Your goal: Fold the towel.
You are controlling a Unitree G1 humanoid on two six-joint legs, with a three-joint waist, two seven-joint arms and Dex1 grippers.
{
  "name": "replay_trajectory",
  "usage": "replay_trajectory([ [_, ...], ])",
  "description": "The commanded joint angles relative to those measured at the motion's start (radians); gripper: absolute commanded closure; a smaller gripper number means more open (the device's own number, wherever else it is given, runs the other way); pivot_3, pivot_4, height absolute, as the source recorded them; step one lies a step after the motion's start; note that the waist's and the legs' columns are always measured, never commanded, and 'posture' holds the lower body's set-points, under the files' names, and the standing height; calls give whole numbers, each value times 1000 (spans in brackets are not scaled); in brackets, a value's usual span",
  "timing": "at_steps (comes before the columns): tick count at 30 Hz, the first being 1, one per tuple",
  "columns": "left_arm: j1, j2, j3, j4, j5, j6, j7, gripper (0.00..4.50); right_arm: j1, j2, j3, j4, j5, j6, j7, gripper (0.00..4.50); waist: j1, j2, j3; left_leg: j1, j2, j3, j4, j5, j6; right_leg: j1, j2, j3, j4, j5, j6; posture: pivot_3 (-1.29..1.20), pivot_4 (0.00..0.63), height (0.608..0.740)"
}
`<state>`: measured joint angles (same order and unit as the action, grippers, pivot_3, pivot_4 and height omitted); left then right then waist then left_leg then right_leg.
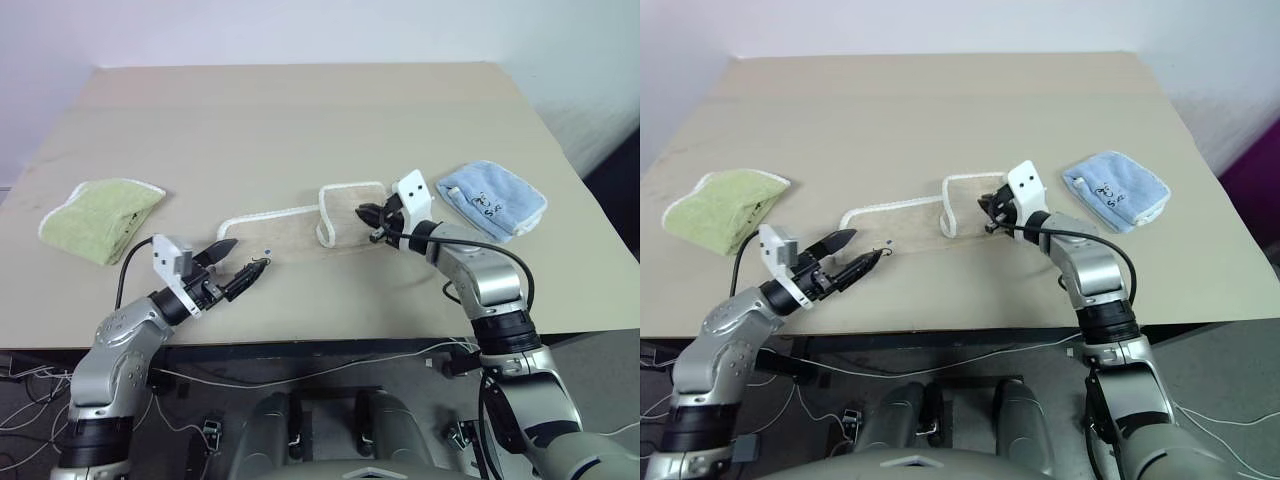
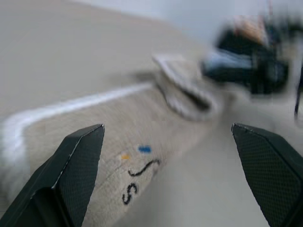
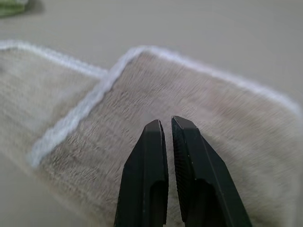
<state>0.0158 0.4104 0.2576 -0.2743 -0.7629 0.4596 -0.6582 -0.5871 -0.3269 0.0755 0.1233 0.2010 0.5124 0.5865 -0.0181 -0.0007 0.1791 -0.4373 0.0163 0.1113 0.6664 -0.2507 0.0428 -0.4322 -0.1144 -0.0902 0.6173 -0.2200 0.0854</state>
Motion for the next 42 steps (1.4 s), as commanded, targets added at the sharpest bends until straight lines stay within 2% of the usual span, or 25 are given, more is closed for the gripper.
replay_trajectory([
  [1,62,-38,87,-116,-169,109,143,0,-26,12,-13,-24,4,-45,-3,4139,1,0,0,0,0,0,0,0,0,0,0,0,0,0,0,0,150,740],
  [5,144,-109,134,-184,-321,162,278,0,-41,15,11,29,-26,-118,9,4139,5,-1,0,1,0,-1,1,0,0,1,0,0,0,0,0,0,150,740],
  [11,184,-167,134,-225,-417,188,452,0,-63,76,65,303,-94,-199,5,4139,4,-1,-1,3,0,-1,1,0,0,3,1,-1,0,0,0,0,150,740],
  [14,188,-187,135,-233,-485,200,551,0,-70,90,58,371,-100,-222,0,4139,1,-3,-2,4,0,-1,1,0,0,4,1,-1,0,0,0,0,150,740],
  [20,191,-206,124,-219,-611,222,740,0,-57,78,18,256,-37,-241,51,4139,4,-4,-3,6,0,-2,0,-1,0,6,1,-1,0,0,-1,0,150,740],
  [24,202,-229,109,-215,-709,212,856,0,-58,29,-32,116,19,-224,99,4139,5,-3,-2,6,0,-2,0,-1,0,6,-2,0,-1,-1,-1,0,150,740],
  [29,171,-239,96,-167,-791,197,966,0,-73,-12,-73,44,52,-206,111,4139,7,-3,-2,6,-1,-2,0,-3,-2,6,-3,0,-1,-2,-4,0,150,740],
  [42,-63,-267,-13,-2,-793,226,1057,0,-93,-11,-105,-9,81,-184,81,4139,61,2,-5,8,-4,-3,1,-3,-1,11,-4,-2,-3,-2,-5,0,150,740],
])
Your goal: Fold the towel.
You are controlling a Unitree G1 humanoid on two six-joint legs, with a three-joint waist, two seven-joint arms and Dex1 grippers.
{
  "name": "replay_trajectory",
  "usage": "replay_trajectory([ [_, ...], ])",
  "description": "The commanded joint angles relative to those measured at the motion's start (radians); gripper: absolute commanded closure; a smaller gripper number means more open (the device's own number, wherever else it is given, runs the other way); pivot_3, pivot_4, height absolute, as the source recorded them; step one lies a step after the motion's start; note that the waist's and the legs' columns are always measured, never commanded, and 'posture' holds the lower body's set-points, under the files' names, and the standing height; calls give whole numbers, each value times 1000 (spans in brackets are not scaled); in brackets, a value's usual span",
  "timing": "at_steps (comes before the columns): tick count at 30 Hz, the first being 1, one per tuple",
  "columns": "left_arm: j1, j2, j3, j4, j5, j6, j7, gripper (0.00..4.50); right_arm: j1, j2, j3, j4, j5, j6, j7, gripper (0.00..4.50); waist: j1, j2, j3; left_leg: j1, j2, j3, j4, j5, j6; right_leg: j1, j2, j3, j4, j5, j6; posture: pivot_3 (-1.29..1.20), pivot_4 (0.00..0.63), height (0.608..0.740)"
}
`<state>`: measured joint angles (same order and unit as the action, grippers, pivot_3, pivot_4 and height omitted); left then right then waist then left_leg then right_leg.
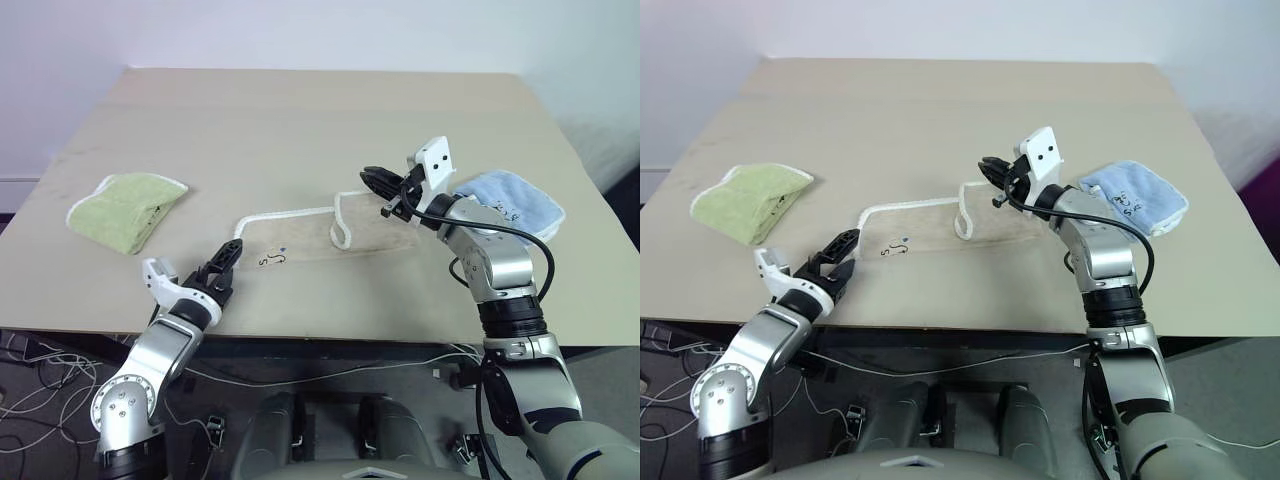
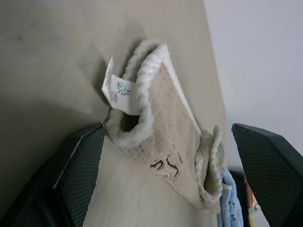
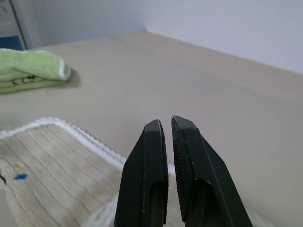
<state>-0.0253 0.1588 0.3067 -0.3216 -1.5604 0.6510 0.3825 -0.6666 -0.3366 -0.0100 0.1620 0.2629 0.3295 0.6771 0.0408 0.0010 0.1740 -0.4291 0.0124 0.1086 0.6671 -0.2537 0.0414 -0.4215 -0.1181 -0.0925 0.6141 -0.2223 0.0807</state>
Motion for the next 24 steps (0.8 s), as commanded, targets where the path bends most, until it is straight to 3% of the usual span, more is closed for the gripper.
replay_trajectory([
  [1,-32,-18,-66,52,6,35,19,0,-13,0,-20,-50,19,-1,-13,4139,3,0,0,0,0,0,0,0,0,0,0,0,0,0,0,0,150,740],
  [3,-51,-21,-65,64,2,34,22,0,-10,1,-20,-55,19,-1,-17,4139,3,0,0,0,-1,0,0,0,0,1,-1,0,0,0,0,0,150,740],
  [6,-73,-18,-55,79,-2,31,21,609,-6,2,-22,-65,22,1,-24,4173,1,0,0,0,-1,0,0,0,0,1,0,0,0,0,0,0,150,740],
  [17,-104,-18,1,96,-8,-4,-4,4404,21,4,-14,-90,22,-1,-44,4173,-7,0,0,-3,1,0,0,1,3,-3,1,0,-1,0,0,0,150,740],
  [24,-127,54,89,109,24,-44,-78,4476,38,5,-8,-97,20,0,-56,4173,-24,-1,1,-5,1,0,-1,1,3,-5,1,0,-1,0,0,0,150,740],
])
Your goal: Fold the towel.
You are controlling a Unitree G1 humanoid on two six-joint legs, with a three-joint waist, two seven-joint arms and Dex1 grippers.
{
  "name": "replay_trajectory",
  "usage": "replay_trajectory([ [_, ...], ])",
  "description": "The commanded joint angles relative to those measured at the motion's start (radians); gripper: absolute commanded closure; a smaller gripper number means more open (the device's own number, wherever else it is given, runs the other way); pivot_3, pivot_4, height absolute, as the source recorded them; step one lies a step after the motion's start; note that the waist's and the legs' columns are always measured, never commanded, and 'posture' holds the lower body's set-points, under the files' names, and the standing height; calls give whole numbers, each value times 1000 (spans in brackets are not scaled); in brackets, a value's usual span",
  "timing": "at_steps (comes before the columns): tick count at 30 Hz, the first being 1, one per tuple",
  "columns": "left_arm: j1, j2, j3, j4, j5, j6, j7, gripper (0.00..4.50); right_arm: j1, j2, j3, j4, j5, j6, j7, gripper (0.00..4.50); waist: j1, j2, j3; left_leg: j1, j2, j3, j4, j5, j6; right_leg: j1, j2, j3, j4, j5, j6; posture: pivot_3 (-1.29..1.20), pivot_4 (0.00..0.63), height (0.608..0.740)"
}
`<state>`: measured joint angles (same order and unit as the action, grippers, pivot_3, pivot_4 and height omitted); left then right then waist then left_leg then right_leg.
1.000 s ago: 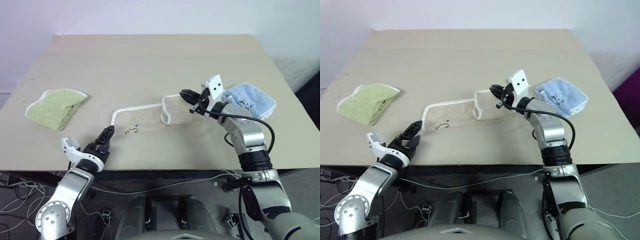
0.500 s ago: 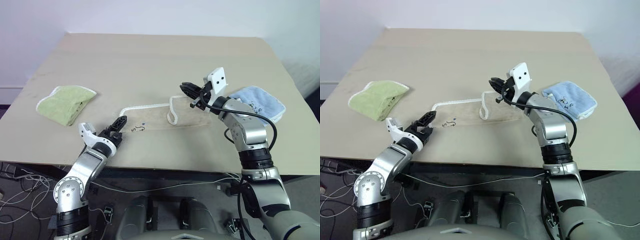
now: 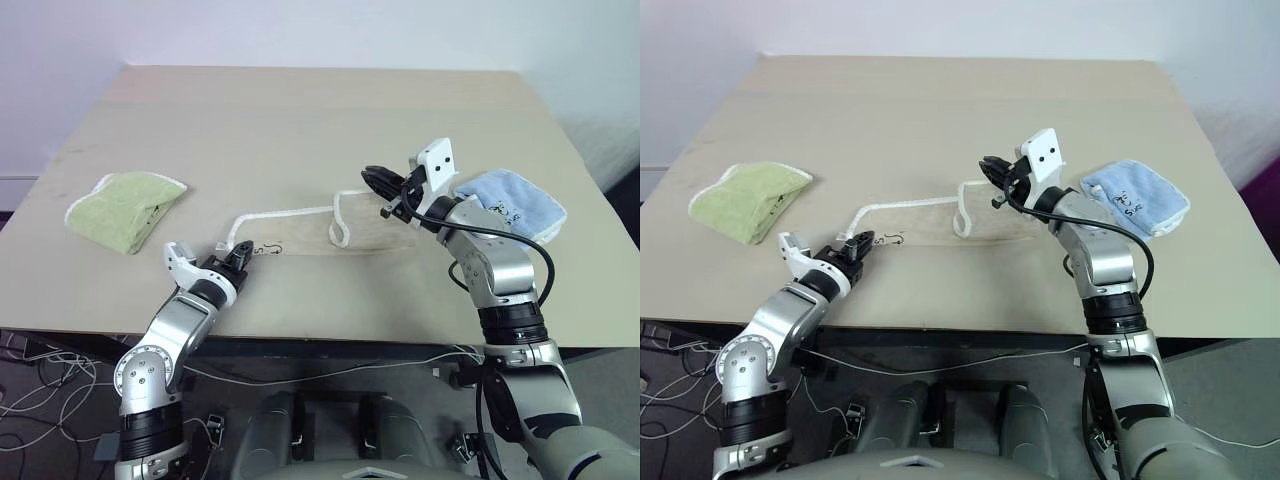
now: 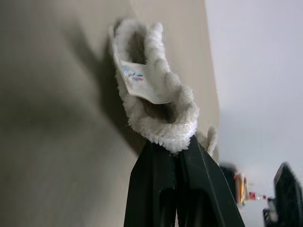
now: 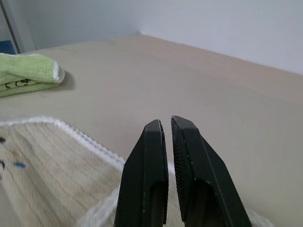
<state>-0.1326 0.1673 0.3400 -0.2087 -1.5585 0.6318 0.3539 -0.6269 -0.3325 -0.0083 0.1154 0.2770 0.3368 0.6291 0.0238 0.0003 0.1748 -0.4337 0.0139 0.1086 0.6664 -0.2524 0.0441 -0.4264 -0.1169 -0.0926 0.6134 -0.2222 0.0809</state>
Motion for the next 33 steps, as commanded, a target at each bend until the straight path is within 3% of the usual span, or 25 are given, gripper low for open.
replay_trajectory([
  [1,-22,67,72,0,31,-30,-68,4476,0,0,-10,-53,7,-6,-9,4173,-12,0,0,-1,0,0,0,0,0,0,0,0,0,0,0,0,150,740],
  [7,-41,202,171,15,77,-51,-202,4476,-2,-8,-17,-52,6,-9,-17,4173,-23,0,1,-1,1,0,-1,0,-1,-2,2,0,0,0,0,0,150,740],
  [11,-61,336,154,0,178,-27,-347,4476,-3,-11,-18,-51,6,-9,-21,4173,-32,-1,2,-2,1,0,-1,0,-3,-3,3,-1,0,0,0,0,150,740],
  [13,-80,404,77,-51,283,-24,-474,4476,-4,-10,-17,-46,5,-11,-23,4173,-33,-1,2,-3,1,0,-1,-1,-4,-3,3,-1,0,0,0,0,150,740],
  [18,-118,467,-123,-123,491,-23,-670,4476,-5,-4,-14,-35,2,-14,-29,4173,-36,-1,2,-8,0,1,-1,3,-10,-8,2,-1,-1,0,1,0,150,740],
  [22,-175,493,-381,-130,762,-59,-800,4476,1,-1,-13,-37,0,-13,-41,4173,-37,0,2,-8,1,2,-3,4,-12,-9,3,0,0,2,4,0,150,740],
  [26,-227,467,-540,-91,967,-110,-864,4476,17,-3,-15,-53,0,-9,-52,4173,-37,0,2,-9,2,2,-4,6,-10,-11,4,0,0,2,4,0,150,740],
  [33,-299,353,-637,48,1174,-90,-841,4476,56,-3,-10,-96,0,0,-74,4173,-36,-1,3,-9,2,2,-3,6,-9,-11,4,0,0,2,4,0,150,740],
])
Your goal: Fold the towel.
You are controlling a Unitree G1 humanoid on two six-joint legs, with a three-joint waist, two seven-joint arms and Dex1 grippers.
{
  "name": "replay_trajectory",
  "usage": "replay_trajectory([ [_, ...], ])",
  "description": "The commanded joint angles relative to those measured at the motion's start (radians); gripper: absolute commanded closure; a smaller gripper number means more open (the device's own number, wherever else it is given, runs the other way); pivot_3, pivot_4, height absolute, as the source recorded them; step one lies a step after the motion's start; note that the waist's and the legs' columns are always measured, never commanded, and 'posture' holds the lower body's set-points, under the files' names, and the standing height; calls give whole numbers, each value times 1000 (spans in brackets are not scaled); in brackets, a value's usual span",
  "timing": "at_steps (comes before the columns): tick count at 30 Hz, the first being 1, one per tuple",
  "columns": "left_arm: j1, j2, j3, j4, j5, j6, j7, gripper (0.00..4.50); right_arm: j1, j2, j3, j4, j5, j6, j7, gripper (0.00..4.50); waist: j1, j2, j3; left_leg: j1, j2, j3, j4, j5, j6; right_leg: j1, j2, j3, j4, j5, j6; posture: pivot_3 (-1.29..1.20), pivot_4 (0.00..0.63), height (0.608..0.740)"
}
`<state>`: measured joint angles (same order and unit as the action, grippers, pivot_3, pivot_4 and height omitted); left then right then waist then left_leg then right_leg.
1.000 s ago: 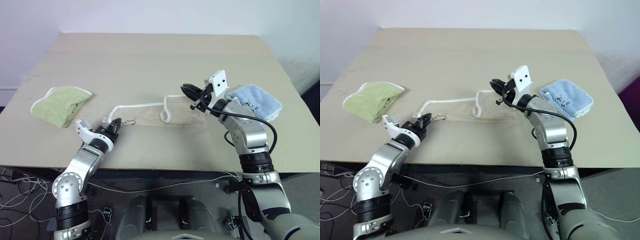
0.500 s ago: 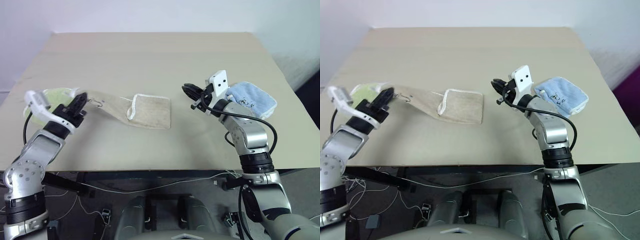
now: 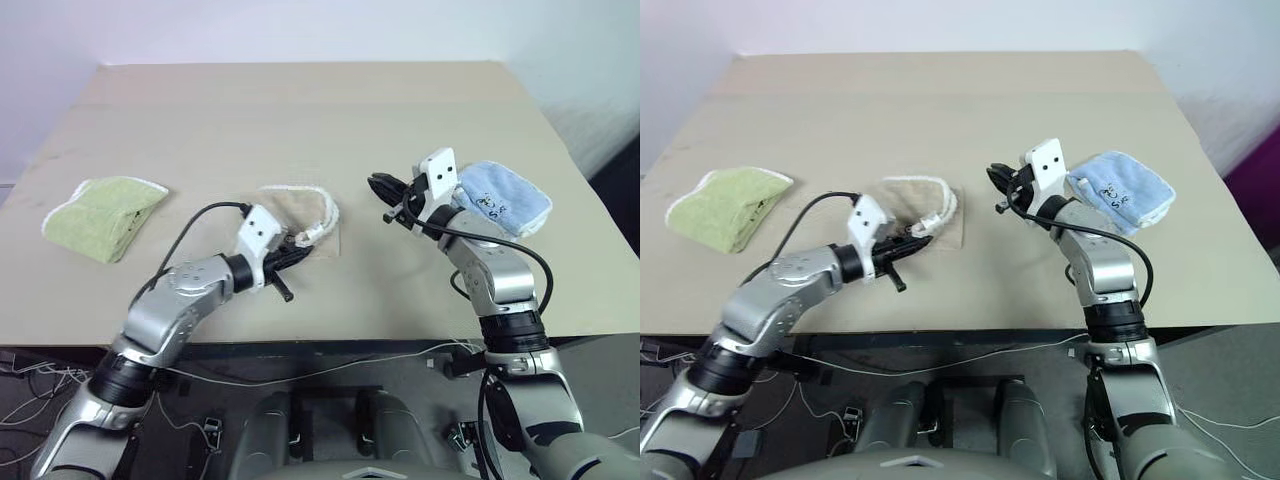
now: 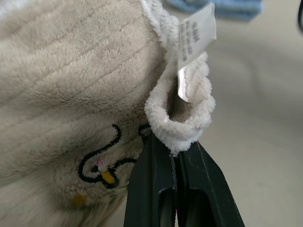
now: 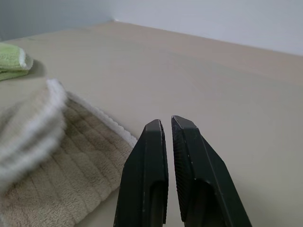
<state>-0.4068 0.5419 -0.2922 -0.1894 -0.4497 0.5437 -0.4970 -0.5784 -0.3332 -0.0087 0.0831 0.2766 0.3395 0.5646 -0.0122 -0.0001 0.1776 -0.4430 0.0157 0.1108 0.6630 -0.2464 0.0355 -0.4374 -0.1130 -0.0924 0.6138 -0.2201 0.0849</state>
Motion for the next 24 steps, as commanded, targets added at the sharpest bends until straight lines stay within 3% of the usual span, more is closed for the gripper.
replay_trajectory([
  [1,-31,-36,-4,46,82,-1,16,4476,14,-2,-9,-73,1,0,-13,4173,0,0,0,0,0,0,0,0,0,0,0,0,0,0,0,0,150,740],
  [7,-39,-85,31,81,117,2,-11,4476,26,-4,-9,-94,3,8,-20,4173,0,0,0,0,0,0,1,0,1,0,0,0,1,0,0,0,150,740],
  [10,-28,-111,82,59,72,20,-29,3842,25,-4,-5,-95,2,9,-19,4173,1,0,0,0,0,0,1,0,1,0,0,0,1,0,0,0,150,740],
  [21,71,-155,358,-117,-207,169,-40,215,18,-6,6,-102,7,24,-4,4173,0,0,0,0,0,-1,2,0,1,1,0,0,2,0,0,0,150,740],
  [23,68,-177,455,-122,-282,181,-5,26,16,1,16,-106,9,36,-2,4173,0,0,0,0,0,-1,3,0,1,1,0,0,2,0,0,0,150,740],
  [24,61,-186,485,-114,-288,169,18,0,15,6,22,-106,9,41,-3,4499,0,0,0,0,0,-2,3,0,1,1,0,0,2,0,0,0,150,740],
])
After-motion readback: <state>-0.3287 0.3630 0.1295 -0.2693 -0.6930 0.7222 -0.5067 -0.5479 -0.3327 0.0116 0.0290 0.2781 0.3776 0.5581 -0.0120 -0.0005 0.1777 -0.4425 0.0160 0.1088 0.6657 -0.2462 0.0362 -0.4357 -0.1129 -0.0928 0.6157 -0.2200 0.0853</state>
